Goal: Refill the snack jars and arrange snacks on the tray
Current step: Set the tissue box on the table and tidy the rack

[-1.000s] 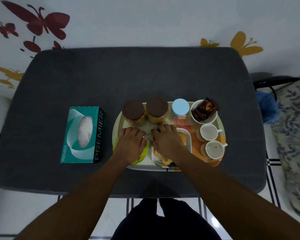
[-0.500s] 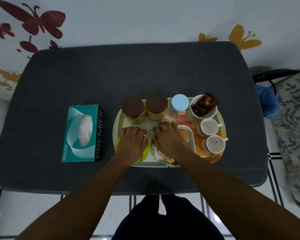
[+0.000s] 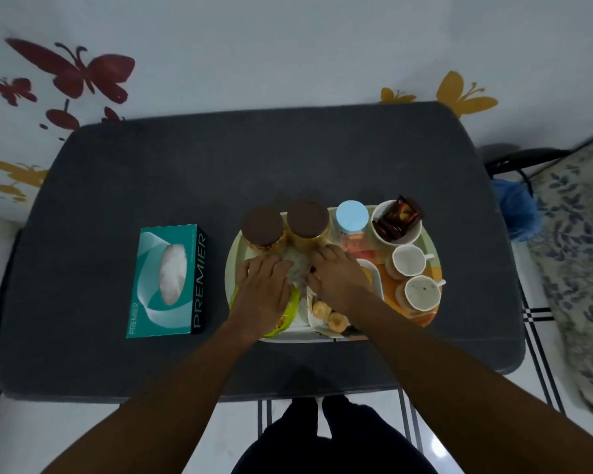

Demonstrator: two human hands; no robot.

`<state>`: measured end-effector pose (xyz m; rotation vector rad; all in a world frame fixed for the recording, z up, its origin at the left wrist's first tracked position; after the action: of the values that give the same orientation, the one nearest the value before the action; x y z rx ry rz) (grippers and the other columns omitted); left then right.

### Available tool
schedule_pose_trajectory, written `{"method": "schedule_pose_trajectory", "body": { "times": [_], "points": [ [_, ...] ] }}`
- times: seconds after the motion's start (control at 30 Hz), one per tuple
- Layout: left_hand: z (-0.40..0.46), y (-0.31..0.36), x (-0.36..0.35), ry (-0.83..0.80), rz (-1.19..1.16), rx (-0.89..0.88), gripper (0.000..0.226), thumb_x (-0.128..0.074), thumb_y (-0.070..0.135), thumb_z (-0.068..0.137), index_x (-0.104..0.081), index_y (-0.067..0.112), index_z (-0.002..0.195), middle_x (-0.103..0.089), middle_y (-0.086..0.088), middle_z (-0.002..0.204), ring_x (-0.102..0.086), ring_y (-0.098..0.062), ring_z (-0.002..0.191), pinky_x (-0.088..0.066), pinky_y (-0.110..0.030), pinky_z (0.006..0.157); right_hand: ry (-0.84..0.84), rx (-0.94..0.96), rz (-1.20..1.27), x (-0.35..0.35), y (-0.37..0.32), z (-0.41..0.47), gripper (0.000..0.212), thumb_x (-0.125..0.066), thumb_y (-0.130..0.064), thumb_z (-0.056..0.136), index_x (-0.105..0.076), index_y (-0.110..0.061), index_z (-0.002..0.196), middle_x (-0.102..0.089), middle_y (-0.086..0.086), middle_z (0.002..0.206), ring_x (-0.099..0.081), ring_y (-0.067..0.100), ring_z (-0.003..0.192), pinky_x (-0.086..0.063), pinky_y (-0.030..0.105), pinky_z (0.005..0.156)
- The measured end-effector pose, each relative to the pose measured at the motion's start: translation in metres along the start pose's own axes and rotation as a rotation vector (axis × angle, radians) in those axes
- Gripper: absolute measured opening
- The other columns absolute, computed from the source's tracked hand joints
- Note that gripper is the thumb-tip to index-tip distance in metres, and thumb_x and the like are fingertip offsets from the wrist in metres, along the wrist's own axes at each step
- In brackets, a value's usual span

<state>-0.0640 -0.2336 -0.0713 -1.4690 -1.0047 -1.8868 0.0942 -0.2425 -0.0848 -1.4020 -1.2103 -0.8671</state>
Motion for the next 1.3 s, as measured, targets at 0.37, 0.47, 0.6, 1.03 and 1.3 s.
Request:
{"method": "schedule_pose_trajectory", "body": {
  "times": [0.37,0.47,0.6,1.03,1.3],
  "points": [
    [0.086,0.026,0.102,0.231,-0.03,-0.181,0.036,-0.042,0.03,0.101,-0.067,0.017,0.123,-0.064,-0.003,0.119,-0.057,-0.028,0.11,-0.038,-0.045,0.091,0.278,-0.041,0.034,0.126,0.029,0.002,0.035,-0.048,-0.042,0.103,-0.07,-0.016,0.113,-0.069,0.005,0.108,-0.062,0.026,0.103,-0.053,0.043,0.082],
    [0.122,0.031,0.138,0.281,-0.022,-0.206,0.036,-0.044,0.034,0.102,-0.063,0.018,0.129,-0.061,-0.003,0.129,-0.053,-0.026,0.119,-0.037,-0.045,0.099,0.355,-0.068,-0.025,0.169,0.046,0.004,0.039,-0.047,-0.044,0.103,-0.066,-0.018,0.124,-0.068,0.005,0.122,-0.06,0.025,0.116,-0.051,0.041,0.096],
    [0.169,0.048,0.194,0.355,0.011,-0.253,0.04,-0.042,0.037,0.104,-0.061,0.015,0.132,-0.058,-0.007,0.137,-0.051,-0.027,0.126,-0.035,-0.043,0.103,0.47,-0.134,-0.15,0.233,0.07,0.002,0.046,-0.049,-0.045,0.102,-0.057,-0.018,0.139,-0.058,0.006,0.142,-0.05,0.026,0.134,-0.043,0.045,0.104],
    [0.295,0.223,0.305,0.483,0.146,-0.464,0.073,-0.025,0.06,0.103,-0.018,0.02,0.164,-0.014,-0.012,0.171,-0.015,-0.034,0.157,-0.019,-0.053,0.124,0.839,-0.365,-0.425,0.435,0.189,-0.115,0.056,-0.039,-0.051,0.105,-0.046,-0.018,0.15,-0.045,0.012,0.154,-0.037,0.032,0.146,-0.033,0.05,0.112],
    [0.34,0.413,0.317,0.55,0.174,-0.625,0.077,-0.023,0.061,0.103,-0.018,0.015,0.164,-0.015,-0.015,0.17,-0.015,-0.036,0.157,-0.019,-0.053,0.123,0.91,-0.476,-0.56,0.523,0.317,-0.251,0.067,-0.034,-0.056,0.104,-0.029,-0.017,0.158,-0.035,0.014,0.16,-0.028,0.032,0.15,-0.026,0.05,0.117]
  ]
}}
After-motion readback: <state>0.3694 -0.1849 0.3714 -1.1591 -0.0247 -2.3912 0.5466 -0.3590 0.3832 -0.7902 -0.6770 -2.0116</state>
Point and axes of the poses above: each hand's wrist, its own z-axis towards the middle knuckle, its own x-axis out of the back of the hand, y = z × x, the point moved 6 cm from there along z, towards the middle knuckle
